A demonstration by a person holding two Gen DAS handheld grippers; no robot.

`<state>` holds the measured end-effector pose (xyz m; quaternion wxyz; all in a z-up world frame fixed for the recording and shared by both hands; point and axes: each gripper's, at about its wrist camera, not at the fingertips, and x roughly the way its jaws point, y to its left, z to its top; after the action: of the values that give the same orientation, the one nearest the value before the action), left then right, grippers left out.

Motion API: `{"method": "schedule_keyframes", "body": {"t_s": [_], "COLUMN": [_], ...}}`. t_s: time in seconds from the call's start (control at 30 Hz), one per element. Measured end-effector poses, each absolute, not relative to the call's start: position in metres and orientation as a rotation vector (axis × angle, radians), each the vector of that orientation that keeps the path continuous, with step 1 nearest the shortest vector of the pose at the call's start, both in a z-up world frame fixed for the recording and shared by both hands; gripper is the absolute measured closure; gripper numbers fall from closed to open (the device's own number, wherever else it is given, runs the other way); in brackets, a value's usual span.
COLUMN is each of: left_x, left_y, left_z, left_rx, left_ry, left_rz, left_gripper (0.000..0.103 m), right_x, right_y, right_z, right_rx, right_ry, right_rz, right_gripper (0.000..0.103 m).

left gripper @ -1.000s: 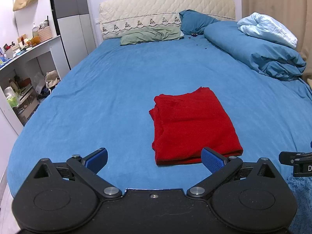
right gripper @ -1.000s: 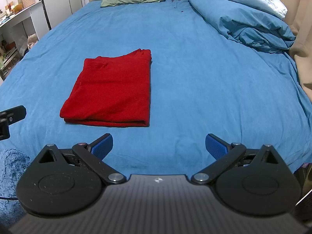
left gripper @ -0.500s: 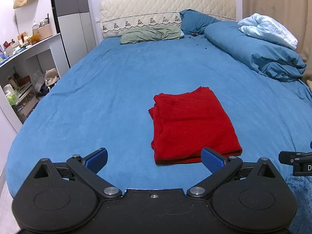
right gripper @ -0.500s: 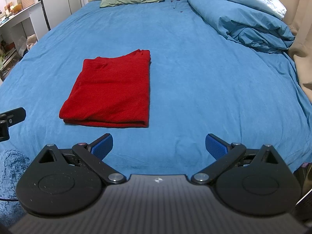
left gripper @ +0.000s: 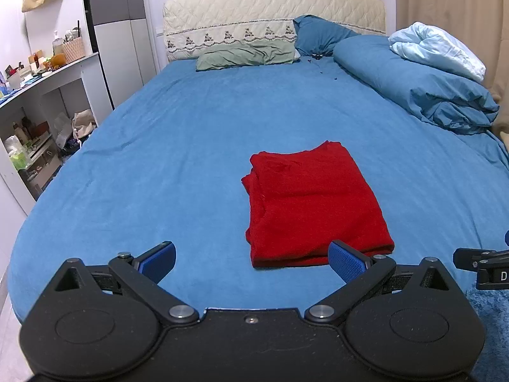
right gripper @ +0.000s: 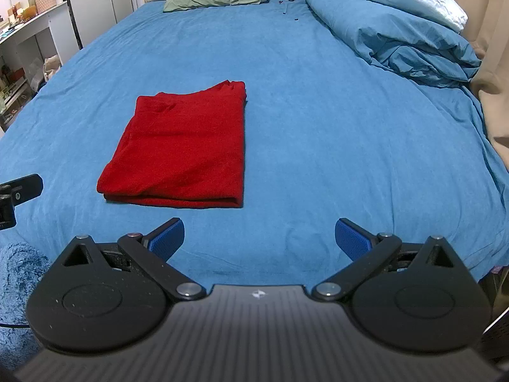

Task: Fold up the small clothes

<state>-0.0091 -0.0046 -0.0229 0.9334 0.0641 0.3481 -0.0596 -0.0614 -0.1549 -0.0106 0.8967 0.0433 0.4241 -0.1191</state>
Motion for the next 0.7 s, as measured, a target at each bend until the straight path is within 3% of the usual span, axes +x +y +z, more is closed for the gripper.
{"method": "schedule_keyframes", "body": {"t_s": [0.7], "left_x": [-0.0124], "left_y": [0.0006], "left_z": [-0.0209], "left_rx": [0.085], "left_ry": [0.697], "left_rz": [-0.119], "left_gripper": [0.0], "right_x": [-0.0607], "right_y": [-0.1575], "right_z": [-0.0081], "right_rx": [0.08], "right_ry": [0.874], "right_rz": [-0.247], "right_gripper": [0.0]}}
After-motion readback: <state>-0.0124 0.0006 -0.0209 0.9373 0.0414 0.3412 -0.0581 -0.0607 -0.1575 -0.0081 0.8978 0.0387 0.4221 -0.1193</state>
